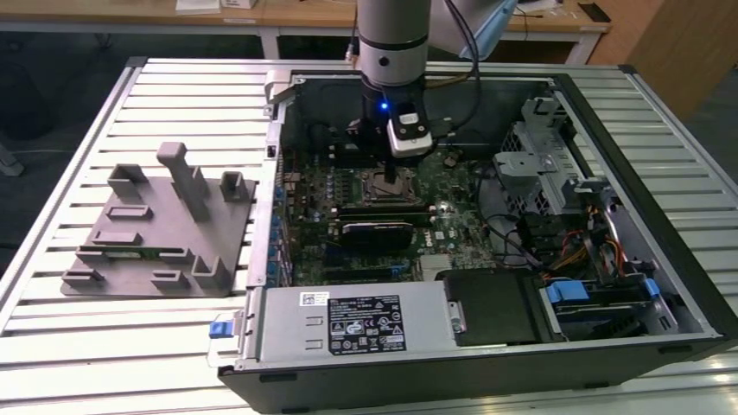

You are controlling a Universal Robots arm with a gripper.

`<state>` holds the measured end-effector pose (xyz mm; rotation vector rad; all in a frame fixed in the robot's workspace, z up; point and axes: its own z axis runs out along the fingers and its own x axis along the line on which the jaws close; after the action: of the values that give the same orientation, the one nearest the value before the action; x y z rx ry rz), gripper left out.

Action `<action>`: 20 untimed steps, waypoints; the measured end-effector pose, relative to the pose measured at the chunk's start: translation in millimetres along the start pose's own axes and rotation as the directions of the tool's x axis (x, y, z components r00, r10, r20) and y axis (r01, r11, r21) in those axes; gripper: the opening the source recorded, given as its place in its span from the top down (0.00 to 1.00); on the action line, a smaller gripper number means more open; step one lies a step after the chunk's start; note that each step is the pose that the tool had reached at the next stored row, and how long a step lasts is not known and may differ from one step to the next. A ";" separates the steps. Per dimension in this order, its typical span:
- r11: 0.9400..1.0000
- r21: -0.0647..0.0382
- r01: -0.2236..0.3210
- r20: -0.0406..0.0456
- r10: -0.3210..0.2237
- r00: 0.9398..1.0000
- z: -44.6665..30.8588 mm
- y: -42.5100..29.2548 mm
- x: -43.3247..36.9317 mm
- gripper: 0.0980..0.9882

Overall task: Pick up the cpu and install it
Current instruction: 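Install the second cpu locking lever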

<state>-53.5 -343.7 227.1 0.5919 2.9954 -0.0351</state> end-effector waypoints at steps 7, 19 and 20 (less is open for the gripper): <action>1.000 0.000 0.000 0.000 0.000 1.000 0.3 -6.5 -2.7 0.99; 1.000 0.000 0.000 0.000 0.000 1.000 -2.9 -19.6 -8.4 0.99; 1.000 0.000 0.000 0.000 0.000 1.000 -2.8 -21.7 -9.2 0.99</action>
<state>-53.5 -367.2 230.8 0.5918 2.9954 -0.0351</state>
